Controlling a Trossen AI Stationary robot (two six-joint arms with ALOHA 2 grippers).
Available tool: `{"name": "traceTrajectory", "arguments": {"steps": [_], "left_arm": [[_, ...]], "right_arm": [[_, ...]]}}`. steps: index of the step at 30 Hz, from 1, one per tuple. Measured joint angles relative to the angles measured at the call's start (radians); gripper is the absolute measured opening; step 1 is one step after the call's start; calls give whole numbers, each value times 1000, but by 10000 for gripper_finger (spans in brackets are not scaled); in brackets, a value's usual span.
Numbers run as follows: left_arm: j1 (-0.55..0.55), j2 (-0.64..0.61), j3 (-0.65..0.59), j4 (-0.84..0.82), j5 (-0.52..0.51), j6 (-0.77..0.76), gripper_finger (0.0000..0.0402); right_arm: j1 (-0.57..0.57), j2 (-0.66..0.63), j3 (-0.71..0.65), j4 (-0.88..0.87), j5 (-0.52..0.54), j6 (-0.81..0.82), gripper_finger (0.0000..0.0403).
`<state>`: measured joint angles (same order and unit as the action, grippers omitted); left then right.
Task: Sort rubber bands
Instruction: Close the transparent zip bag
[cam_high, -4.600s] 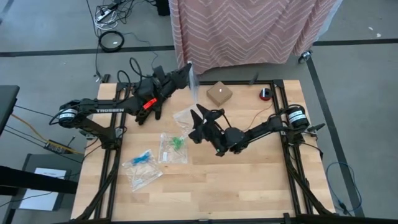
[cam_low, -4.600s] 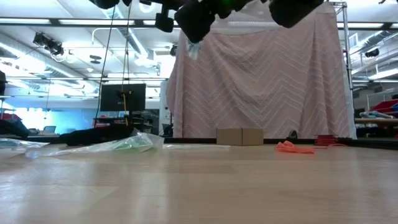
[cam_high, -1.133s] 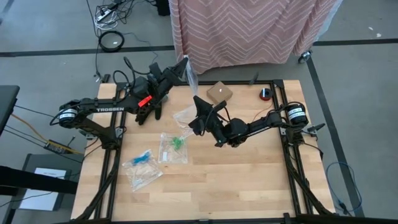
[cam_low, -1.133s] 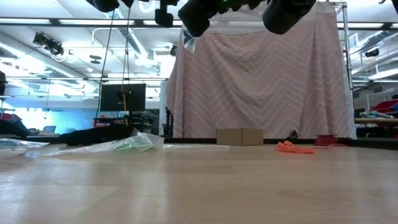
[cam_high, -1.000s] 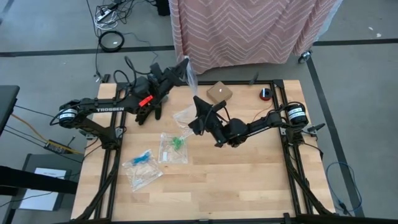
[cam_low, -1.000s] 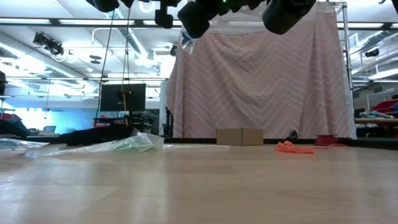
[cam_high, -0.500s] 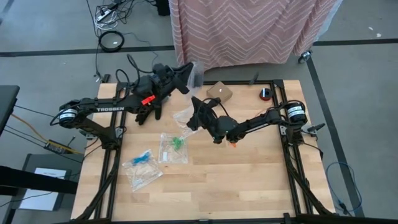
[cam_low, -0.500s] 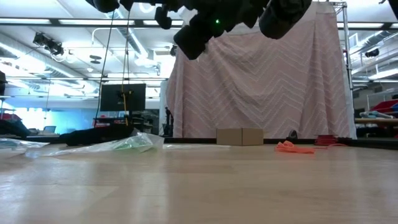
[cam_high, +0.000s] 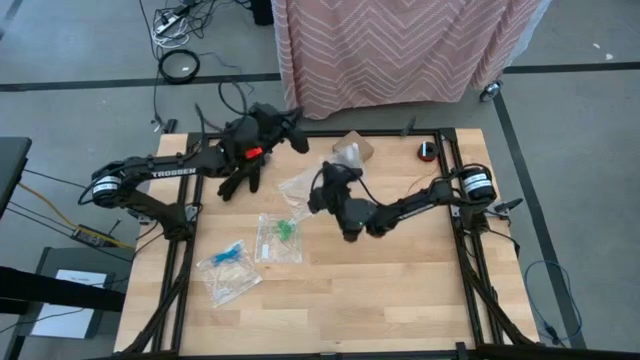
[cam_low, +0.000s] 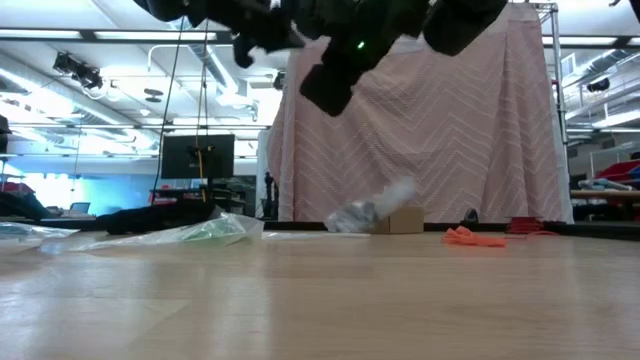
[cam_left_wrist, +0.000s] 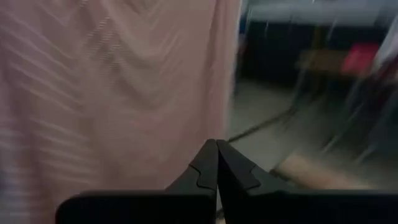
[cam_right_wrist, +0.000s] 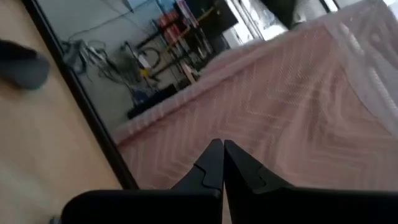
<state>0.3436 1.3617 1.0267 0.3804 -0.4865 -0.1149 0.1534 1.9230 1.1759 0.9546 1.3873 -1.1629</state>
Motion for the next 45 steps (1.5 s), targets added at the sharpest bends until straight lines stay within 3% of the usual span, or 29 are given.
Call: {"name": "traceTrajectory", "arguments": {"steps": [3,6,9,13,17,20,23,26,31,37,40,45], "left_arm": [[48,5,0,-150,25,132,8],[106,12,0,-233,201,82,8],[165,12,0,-245,415,34,8],[247,12,0,-250,646,-25,8],[315,12,-1,-273,808,-47,8],[345,12,-1,-289,903,-47,8],[355,12,-1,-308,932,-27,8],[355,12,-1,-310,935,-24,8],[355,12,-1,-343,952,-22,8],[359,13,0,-415,994,-15,8],[359,13,0,-436,1002,13,8],[359,13,0,-396,1006,22,8]], "right_arm": [[25,-14,-2,16,54,30,0],[21,-30,-66,17,114,93,1],[7,-72,-178,66,182,282,14],[12,-146,-385,295,186,584,56],[57,-226,-601,562,186,767,102],[135,-251,-729,593,183,1001,130],[211,-231,-803,591,183,1266,148],[253,-177,-821,591,182,1416,153],[230,-46,-788,589,167,1569,153],[147,80,-755,589,55,1749,154],[116,105,-755,588,2,1832,154],[69,104,-755,582,-48,1836,154]]}}
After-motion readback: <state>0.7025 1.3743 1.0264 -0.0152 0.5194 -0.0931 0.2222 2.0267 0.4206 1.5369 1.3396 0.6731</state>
